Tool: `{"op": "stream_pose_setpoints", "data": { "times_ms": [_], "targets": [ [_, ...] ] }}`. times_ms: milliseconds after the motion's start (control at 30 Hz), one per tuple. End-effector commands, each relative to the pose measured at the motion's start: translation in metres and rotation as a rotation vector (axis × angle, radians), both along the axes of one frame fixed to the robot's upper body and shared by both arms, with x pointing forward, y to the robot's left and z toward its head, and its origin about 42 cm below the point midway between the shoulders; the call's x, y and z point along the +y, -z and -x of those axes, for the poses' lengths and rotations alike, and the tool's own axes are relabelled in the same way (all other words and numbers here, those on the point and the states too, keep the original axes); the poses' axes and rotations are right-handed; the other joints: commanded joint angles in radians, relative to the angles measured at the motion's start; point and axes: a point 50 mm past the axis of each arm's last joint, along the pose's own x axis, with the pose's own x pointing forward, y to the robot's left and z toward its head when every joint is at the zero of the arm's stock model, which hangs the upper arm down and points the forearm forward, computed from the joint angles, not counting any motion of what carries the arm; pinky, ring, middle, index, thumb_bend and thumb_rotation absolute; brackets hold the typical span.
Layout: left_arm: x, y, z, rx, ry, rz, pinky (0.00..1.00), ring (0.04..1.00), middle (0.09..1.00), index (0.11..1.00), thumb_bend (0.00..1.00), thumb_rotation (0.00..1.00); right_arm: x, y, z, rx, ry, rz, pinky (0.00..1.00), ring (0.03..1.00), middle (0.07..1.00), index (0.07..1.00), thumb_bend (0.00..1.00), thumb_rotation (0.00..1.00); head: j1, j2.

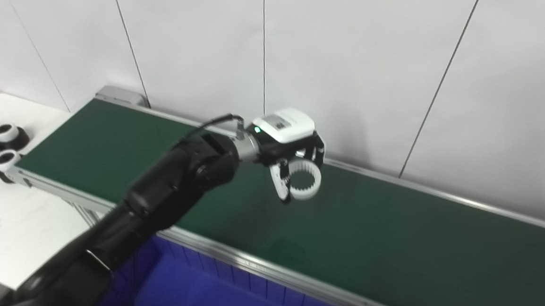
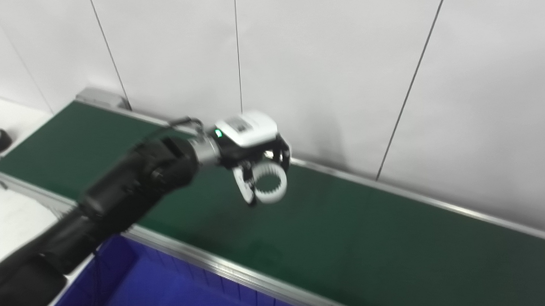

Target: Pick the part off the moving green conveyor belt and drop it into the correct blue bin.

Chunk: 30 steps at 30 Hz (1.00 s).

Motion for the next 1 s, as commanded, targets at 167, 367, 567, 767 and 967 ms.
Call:
{"op": "stream_pose_setpoints", "data": {
  "times_ms": [167, 367, 567, 767, 967],
  "targets": [
    [0.029, 0.013, 0.068, 0.037, -0.052, 0.02, 0.21, 0.289, 0.468, 0.496, 0.52, 0.0, 0.0, -0.017, -0.002, -0.032, -0.005, 0.016, 0.89, 0.94, 1.0, 1.0, 1.0, 1.0, -0.037, 0.04],
    [0.046, 0.045, 0.12, 0.14, -0.125, 0.032, 0.24, 0.321, 0.43, 0.523, 0.52, 0.0, 0.001, -0.023, -0.001, -0.029, -0.016, 0.022, 0.88, 0.935, 0.999, 1.0, 0.99, 1.0, -0.063, 0.055],
    [0.058, 0.083, 0.154, 0.233, -0.193, 0.023, 0.3, 0.383, 0.457, 0.514, 0.52, 0.0, 0.001, -0.031, -0.002, -0.027, -0.027, 0.025, 0.89, 0.928, 0.99, 1.0, 0.96, 1.0, -0.077, 0.071],
    [0.065, 0.125, 0.162, 0.262, -0.221, -0.037, 0.19, 0.261, 0.453, 0.508, 0.52, 0.0, 0.005, -0.037, -0.004, -0.036, -0.038, 0.031, 0.86, 0.903, 0.984, 0.997, 0.92, 1.0, -0.089, 0.073],
    [0.065, 0.13, 0.158, 0.29, -0.222, -0.049, 0.47, 0.546, 0.59, 0.6, 0.66, 0.05, 0.009, -0.038, -0.006, -0.034, -0.032, 0.037, 0.86, 0.903, 0.98, 0.994, 0.91, 1.0, -0.103, 0.071]
  ]
}}
